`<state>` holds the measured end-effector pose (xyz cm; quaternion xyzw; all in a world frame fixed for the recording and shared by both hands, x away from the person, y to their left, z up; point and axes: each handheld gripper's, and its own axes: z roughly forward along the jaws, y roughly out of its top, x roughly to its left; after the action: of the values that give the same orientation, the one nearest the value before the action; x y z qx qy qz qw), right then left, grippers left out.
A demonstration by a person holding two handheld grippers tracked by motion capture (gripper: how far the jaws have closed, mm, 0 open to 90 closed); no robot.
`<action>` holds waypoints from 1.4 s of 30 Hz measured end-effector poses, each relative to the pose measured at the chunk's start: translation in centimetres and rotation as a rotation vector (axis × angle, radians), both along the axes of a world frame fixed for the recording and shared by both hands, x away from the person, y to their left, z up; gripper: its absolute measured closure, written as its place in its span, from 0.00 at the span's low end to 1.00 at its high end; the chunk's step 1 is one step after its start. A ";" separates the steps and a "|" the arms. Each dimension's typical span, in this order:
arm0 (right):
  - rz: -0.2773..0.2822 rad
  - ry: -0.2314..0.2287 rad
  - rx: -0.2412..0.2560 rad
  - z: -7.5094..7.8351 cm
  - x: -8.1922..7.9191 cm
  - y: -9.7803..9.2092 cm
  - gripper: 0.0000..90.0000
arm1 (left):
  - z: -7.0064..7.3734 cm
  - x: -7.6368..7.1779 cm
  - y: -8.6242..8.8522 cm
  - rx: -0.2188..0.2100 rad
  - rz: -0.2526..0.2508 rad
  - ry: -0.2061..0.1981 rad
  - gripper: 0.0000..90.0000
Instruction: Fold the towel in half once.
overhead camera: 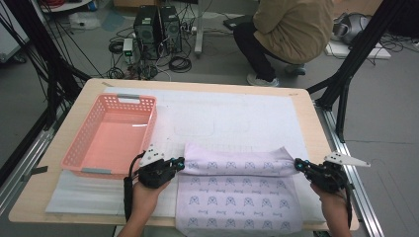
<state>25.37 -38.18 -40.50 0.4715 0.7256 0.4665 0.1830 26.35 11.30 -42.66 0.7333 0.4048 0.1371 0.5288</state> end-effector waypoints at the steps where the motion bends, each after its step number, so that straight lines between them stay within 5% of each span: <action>1: -0.001 0.011 0.006 -0.2 -0.4 -0.1 0.98 | 0.0 -0.5 0.0 0.002 -0.006 -0.001 0.96; 6: 0.009 0.039 0.000 -1.6 -2.8 -0.4 0.98 | -0.8 -2.7 0.2 0.004 -0.041 0.009 0.96; 9: 0.018 0.080 -0.043 -2.5 -3.6 -0.4 0.98 | -1.7 -3.2 0.1 0.026 -0.075 0.041 0.95; 12: 0.017 0.099 -0.065 -2.9 -3.6 -0.2 0.93 | -1.8 -2.5 0.1 -0.003 -0.053 0.062 0.73; 13: 0.007 0.097 -0.060 -2.7 -3.5 -0.1 0.83 | -1.5 -2.1 0.2 -0.009 -0.050 0.055 0.67; 15: -0.018 0.096 -0.048 -2.2 -2.9 0.0 0.70 | -0.9 -0.9 0.2 -0.026 -0.029 0.065 0.53; 21: -0.060 0.114 -0.104 -1.6 0.9 1.5 0.57 | -1.3 3.5 -0.8 -0.006 0.024 0.154 0.49; 23: -0.073 0.143 -0.093 -1.9 2.5 1.9 0.55 | -2.0 4.3 -1.3 -0.007 0.042 0.188 0.51; 26: -0.068 0.183 -0.122 -2.7 4.3 2.4 0.62 | -2.8 4.8 -2.0 0.054 0.040 0.211 0.66; 28: -0.037 0.207 -0.116 -3.1 4.9 2.5 0.82 | -2.6 4.6 -2.2 0.063 0.030 0.188 0.89; 30: -0.011 0.193 -0.132 -3.1 5.0 2.6 0.96 | -2.4 4.3 -2.3 0.073 0.028 0.159 0.94; 37: -0.012 0.112 -0.098 -1.9 3.6 2.2 0.96 | -0.5 3.1 -1.5 -0.009 0.016 0.052 0.94; 42: 0.002 0.054 -0.078 -0.6 1.8 2.0 0.96 | 0.5 1.7 -1.1 -0.048 -0.015 0.017 0.94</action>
<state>27.22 -36.22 -41.12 0.4757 0.7485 0.4251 0.1813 28.08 10.21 -42.19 0.7244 0.4070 0.1170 0.5440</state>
